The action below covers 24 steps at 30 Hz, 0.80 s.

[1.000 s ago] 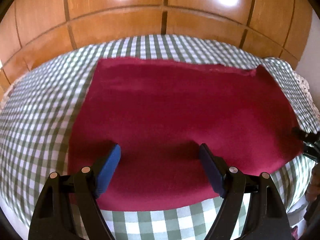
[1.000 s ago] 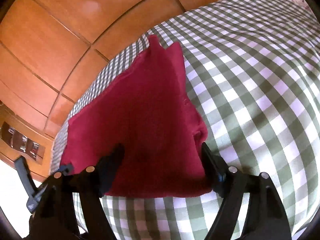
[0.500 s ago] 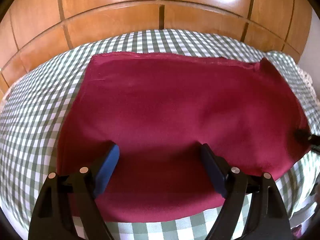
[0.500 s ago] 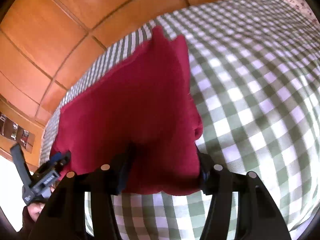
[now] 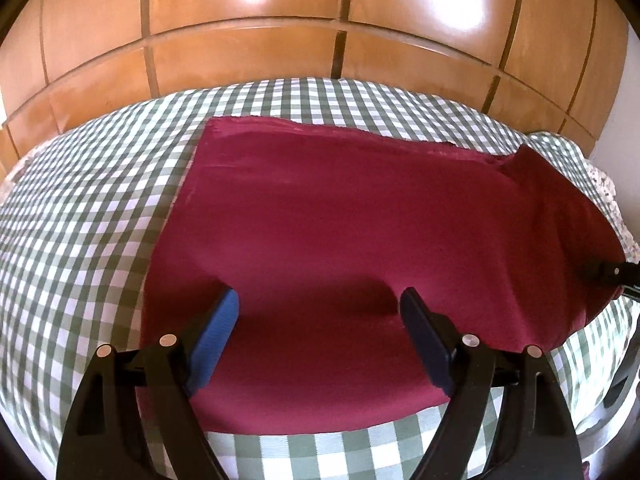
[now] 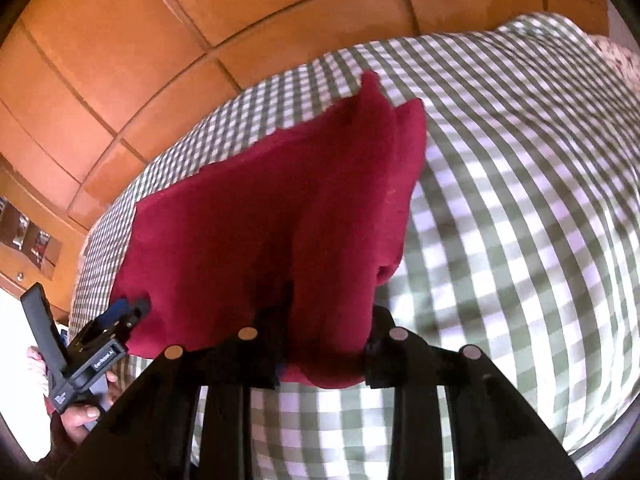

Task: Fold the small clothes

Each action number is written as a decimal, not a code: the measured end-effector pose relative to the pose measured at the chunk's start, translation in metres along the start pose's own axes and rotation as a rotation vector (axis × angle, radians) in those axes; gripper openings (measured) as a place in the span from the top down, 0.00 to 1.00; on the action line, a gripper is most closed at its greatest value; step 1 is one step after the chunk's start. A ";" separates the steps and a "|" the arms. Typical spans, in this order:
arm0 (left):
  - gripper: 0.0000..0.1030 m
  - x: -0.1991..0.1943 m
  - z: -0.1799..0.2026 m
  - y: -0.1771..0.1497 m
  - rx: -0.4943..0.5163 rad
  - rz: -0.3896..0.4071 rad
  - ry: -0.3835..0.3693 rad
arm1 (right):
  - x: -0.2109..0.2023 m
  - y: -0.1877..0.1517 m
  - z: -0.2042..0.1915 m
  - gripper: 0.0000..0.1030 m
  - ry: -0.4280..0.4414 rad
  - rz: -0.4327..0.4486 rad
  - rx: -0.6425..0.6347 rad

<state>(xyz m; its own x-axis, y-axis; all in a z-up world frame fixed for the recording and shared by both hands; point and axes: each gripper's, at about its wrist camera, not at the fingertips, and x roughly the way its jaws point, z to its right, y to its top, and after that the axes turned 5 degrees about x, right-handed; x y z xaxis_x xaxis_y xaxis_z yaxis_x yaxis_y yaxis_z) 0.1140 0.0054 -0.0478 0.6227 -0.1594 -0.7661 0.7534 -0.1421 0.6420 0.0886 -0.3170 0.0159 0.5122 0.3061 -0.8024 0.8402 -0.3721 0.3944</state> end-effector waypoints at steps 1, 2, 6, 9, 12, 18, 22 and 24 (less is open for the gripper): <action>0.21 -0.001 -0.002 0.000 -0.005 0.003 -0.002 | -0.001 0.002 -0.007 0.75 0.004 0.003 -0.014; 0.21 -0.002 -0.003 -0.001 -0.010 0.005 -0.005 | -0.002 0.003 -0.011 0.75 0.009 0.004 -0.027; 0.21 -0.006 -0.016 -0.002 -0.046 0.001 -0.051 | -0.004 0.005 -0.047 0.77 0.051 0.013 -0.104; 0.21 -0.011 -0.038 -0.001 -0.132 -0.003 -0.163 | -0.001 0.004 -0.081 0.79 0.085 0.005 -0.188; 0.21 -0.021 -0.064 0.000 -0.215 0.018 -0.221 | 0.010 -0.001 -0.118 0.80 0.141 -0.016 -0.254; 0.21 -0.031 -0.109 0.002 -0.325 0.042 -0.259 | 0.056 -0.025 -0.177 0.85 0.205 -0.116 -0.383; 0.21 -0.032 -0.123 0.000 -0.380 0.034 -0.317 | 0.078 -0.048 -0.195 0.88 0.227 -0.169 -0.449; 0.21 -0.032 -0.122 0.001 -0.383 0.029 -0.351 | 0.077 -0.053 -0.192 0.77 0.268 -0.181 -0.459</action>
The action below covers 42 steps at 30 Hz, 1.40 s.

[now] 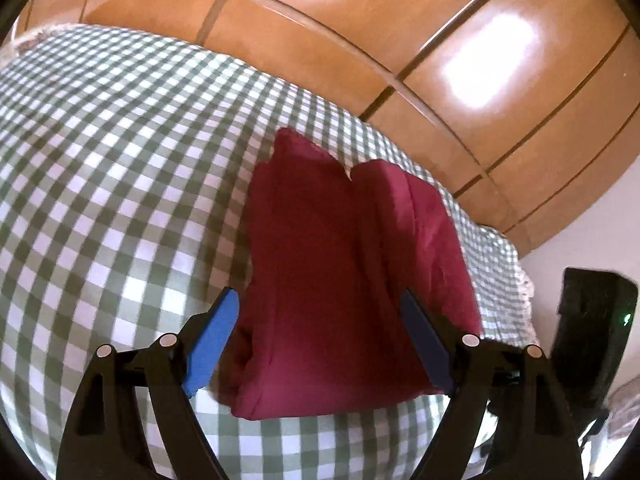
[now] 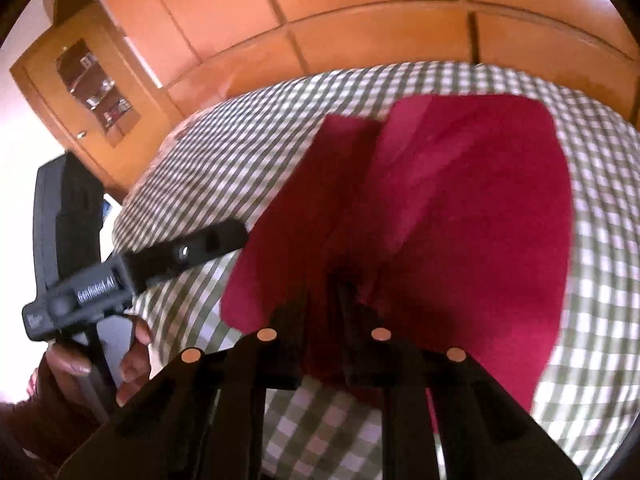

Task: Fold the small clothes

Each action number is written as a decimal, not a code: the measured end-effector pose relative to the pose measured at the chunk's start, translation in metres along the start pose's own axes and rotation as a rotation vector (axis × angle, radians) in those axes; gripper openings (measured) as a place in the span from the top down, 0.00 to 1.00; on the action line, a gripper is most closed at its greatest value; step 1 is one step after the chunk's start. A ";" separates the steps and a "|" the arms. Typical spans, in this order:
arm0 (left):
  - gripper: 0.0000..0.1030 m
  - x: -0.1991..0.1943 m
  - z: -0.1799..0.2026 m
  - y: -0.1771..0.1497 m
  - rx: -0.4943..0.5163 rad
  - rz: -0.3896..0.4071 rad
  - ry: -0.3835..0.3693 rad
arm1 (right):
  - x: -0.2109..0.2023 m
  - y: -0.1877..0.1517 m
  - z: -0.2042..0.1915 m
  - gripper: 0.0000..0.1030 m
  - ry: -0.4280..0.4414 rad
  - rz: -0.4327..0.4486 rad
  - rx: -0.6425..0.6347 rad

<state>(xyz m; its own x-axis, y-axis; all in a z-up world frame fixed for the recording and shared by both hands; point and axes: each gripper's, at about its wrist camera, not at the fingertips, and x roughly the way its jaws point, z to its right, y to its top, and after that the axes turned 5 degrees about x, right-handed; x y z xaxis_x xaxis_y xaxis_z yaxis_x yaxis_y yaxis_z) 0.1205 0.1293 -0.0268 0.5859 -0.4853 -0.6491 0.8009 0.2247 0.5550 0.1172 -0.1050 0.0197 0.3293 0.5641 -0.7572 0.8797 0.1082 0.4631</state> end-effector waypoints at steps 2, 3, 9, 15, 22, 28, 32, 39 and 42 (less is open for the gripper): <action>0.21 0.003 0.003 0.002 -0.004 -0.010 -0.033 | -0.013 -0.007 0.002 0.41 0.068 0.017 -0.001; 0.21 0.005 0.004 0.004 -0.012 -0.018 -0.060 | -0.024 -0.012 0.003 0.39 0.089 0.038 -0.004; 0.16 0.036 0.007 0.021 -0.118 -0.104 -0.217 | -0.077 -0.055 0.052 0.14 0.075 0.103 0.112; 0.11 0.081 0.029 0.037 -0.114 -0.176 -0.232 | -0.077 -0.112 0.124 0.09 -0.142 0.064 0.347; 0.23 0.109 0.056 0.052 -0.046 -0.211 -0.154 | -0.075 -0.147 0.135 0.02 -0.162 0.235 0.392; 0.73 0.125 0.087 0.052 0.092 -0.245 -0.082 | -0.078 -0.163 0.142 0.02 -0.111 0.298 0.423; 0.79 0.104 0.099 0.055 0.169 -0.165 -0.052 | -0.080 -0.158 0.129 0.02 -0.185 0.223 0.361; 0.80 0.042 0.101 0.066 0.303 -0.018 0.014 | -0.088 -0.115 0.122 0.02 -0.085 0.220 0.369; 0.80 0.036 0.084 0.066 0.303 -0.009 0.067 | -0.090 -0.086 0.108 0.02 -0.059 0.259 0.309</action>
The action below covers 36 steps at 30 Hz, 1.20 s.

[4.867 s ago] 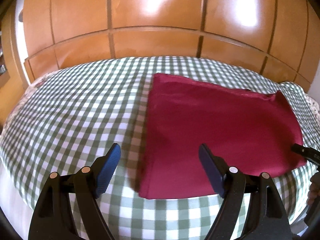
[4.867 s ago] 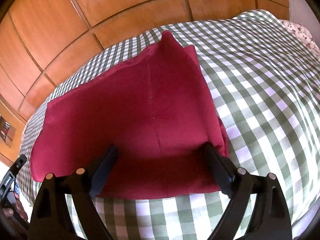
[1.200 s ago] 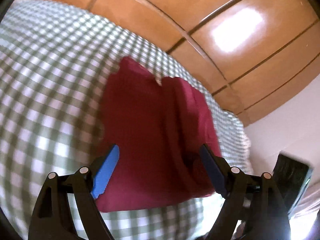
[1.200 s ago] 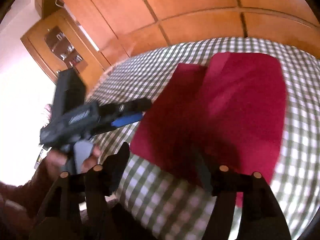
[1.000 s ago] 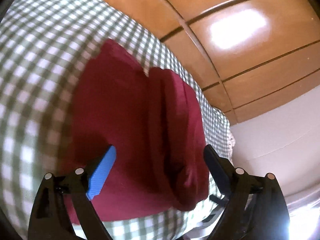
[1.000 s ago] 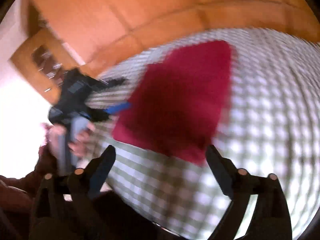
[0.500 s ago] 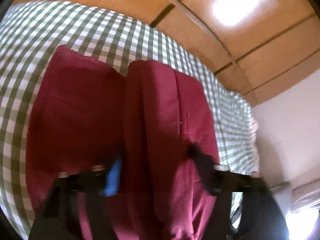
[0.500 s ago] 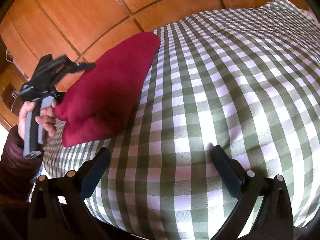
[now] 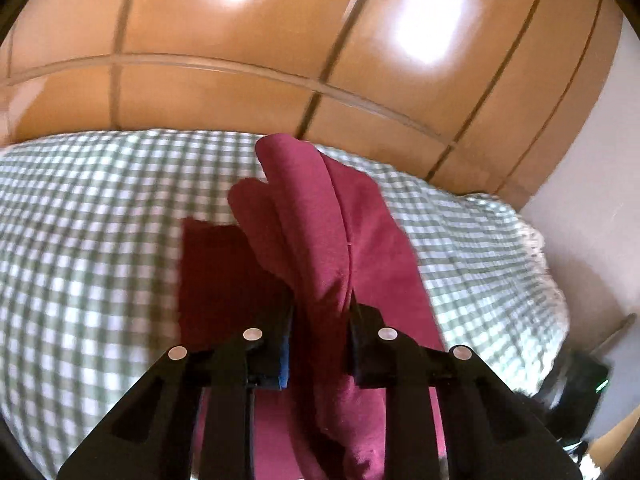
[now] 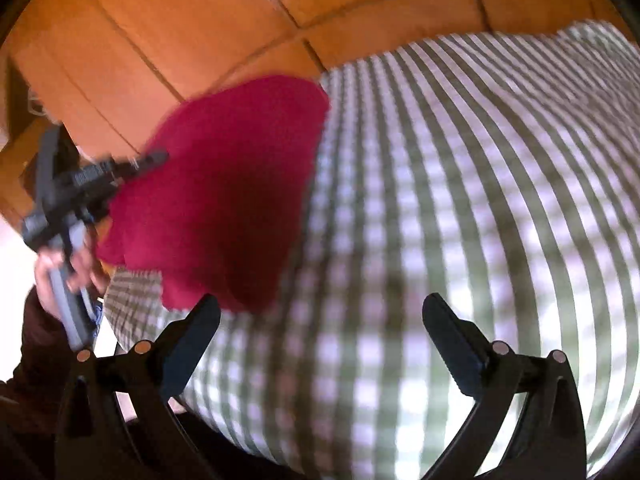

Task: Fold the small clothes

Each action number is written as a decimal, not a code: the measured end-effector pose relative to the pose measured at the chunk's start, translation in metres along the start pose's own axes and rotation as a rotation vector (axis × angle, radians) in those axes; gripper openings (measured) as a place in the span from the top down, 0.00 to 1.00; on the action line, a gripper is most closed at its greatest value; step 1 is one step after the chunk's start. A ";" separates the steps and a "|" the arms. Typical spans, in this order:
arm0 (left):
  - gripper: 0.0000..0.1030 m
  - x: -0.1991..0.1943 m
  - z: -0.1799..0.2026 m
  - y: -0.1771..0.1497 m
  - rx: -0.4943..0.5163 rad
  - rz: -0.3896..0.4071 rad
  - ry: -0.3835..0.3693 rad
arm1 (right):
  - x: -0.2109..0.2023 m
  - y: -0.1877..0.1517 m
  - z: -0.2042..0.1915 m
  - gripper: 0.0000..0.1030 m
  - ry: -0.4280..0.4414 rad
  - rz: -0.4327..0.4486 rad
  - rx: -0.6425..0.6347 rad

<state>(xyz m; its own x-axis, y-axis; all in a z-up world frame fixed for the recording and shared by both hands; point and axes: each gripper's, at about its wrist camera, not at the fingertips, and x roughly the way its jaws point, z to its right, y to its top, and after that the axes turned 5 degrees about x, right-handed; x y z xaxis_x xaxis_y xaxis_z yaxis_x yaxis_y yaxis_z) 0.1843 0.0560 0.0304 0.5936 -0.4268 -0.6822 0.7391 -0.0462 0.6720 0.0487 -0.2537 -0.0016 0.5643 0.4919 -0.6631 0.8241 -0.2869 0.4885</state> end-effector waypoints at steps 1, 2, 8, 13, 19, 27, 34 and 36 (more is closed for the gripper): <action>0.80 -0.001 -0.005 -0.002 -0.010 -0.008 0.013 | 0.004 0.009 -0.012 0.02 0.022 0.007 -0.023; 0.80 -0.003 -0.011 -0.005 -0.028 -0.016 0.015 | 0.007 0.014 -0.021 0.03 0.042 0.010 -0.044; 0.80 0.008 -0.050 -0.024 -0.096 -0.056 0.086 | 0.062 0.005 -0.079 0.40 0.048 -0.143 -0.238; 0.51 0.026 -0.065 -0.042 -0.069 -0.098 0.265 | 0.086 -0.028 -0.081 0.39 -0.020 -0.163 -0.293; 0.46 -0.012 -0.052 -0.043 -0.084 0.030 0.351 | 0.087 -0.042 -0.056 0.13 -0.065 -0.239 -0.240; 0.38 -0.040 -0.026 -0.054 -0.020 0.093 0.374 | 0.035 -0.007 -0.040 0.12 -0.028 -0.135 -0.198; 0.32 -0.036 -0.016 -0.058 0.010 0.099 0.379 | 0.043 0.056 -0.060 0.11 0.034 -0.090 -0.140; 0.32 -0.035 -0.015 -0.060 0.014 0.096 0.380 | 0.057 0.071 -0.074 0.12 0.059 -0.111 -0.151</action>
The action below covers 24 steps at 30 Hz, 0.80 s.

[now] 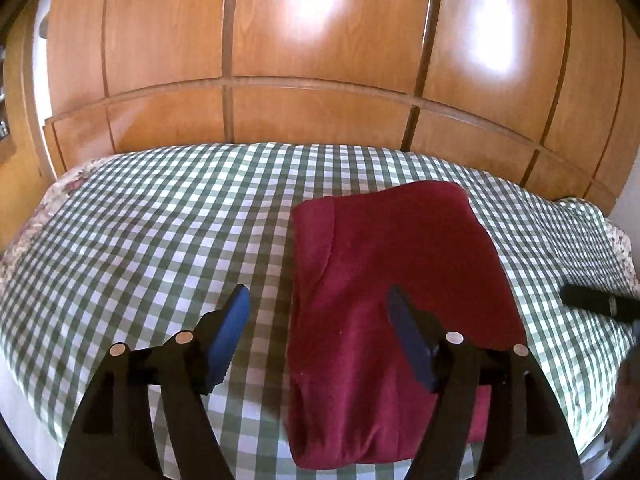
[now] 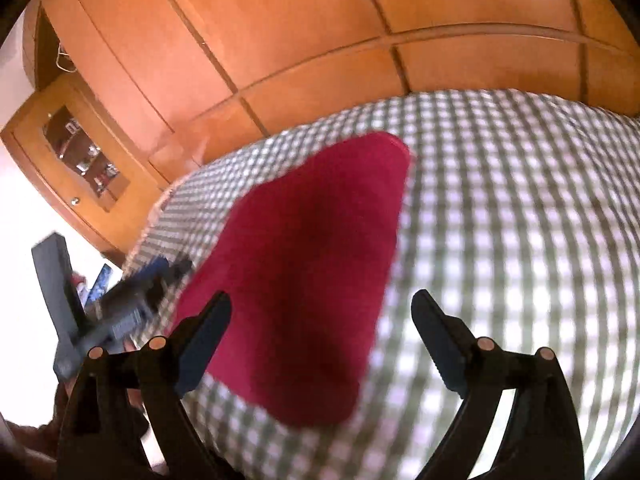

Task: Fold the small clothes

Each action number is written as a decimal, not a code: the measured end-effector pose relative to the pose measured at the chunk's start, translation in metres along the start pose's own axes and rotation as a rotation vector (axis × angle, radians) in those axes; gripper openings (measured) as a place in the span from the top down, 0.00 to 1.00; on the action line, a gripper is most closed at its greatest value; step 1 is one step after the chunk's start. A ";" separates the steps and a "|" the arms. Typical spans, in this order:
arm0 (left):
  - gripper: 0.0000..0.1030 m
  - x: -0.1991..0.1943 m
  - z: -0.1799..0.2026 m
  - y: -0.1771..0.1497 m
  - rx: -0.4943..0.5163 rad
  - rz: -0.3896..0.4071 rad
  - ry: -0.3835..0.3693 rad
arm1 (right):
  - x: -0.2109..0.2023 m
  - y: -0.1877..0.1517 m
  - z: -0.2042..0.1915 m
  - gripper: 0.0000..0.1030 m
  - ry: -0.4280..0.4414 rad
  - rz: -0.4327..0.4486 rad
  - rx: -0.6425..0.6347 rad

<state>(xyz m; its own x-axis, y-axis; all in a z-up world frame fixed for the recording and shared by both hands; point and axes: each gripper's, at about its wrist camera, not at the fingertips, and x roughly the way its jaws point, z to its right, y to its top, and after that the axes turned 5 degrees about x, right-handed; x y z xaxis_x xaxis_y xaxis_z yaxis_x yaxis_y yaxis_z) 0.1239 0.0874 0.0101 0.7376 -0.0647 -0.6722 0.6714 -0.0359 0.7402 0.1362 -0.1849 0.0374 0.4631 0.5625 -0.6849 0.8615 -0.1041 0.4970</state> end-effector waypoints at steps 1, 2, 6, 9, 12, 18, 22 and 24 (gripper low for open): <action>0.32 0.001 0.001 -0.001 0.007 -0.001 0.005 | 0.008 0.009 -0.004 0.12 0.013 -0.014 0.003; 0.32 0.002 0.001 -0.002 0.010 -0.002 0.007 | 0.014 0.018 -0.013 0.12 0.026 -0.027 0.003; 0.32 0.007 0.000 -0.004 0.009 -0.010 0.000 | 0.044 0.044 -0.023 0.15 0.056 -0.082 0.005; 0.32 0.012 0.000 -0.006 0.013 -0.021 0.001 | 0.072 0.060 -0.024 0.16 0.045 -0.128 0.012; 0.32 0.021 -0.001 -0.009 0.017 -0.044 0.000 | 0.104 0.073 -0.020 0.16 -0.002 -0.161 0.011; 0.32 0.042 -0.005 -0.020 0.005 -0.101 -0.004 | 0.153 0.067 -0.019 0.12 -0.124 -0.181 -0.075; 0.32 0.042 -0.007 -0.022 0.000 -0.098 -0.012 | 0.147 0.065 -0.028 0.09 -0.121 -0.150 -0.119; 0.32 0.040 -0.007 -0.023 0.001 -0.094 -0.008 | 0.134 0.063 -0.026 0.06 -0.079 -0.119 -0.088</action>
<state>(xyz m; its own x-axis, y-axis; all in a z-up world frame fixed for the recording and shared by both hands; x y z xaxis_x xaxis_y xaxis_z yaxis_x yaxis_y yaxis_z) 0.1390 0.0927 -0.0340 0.6705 -0.0693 -0.7386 0.7377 -0.0427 0.6737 0.2474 -0.0942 -0.0092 0.3768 0.4999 -0.7798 0.8913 0.0335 0.4521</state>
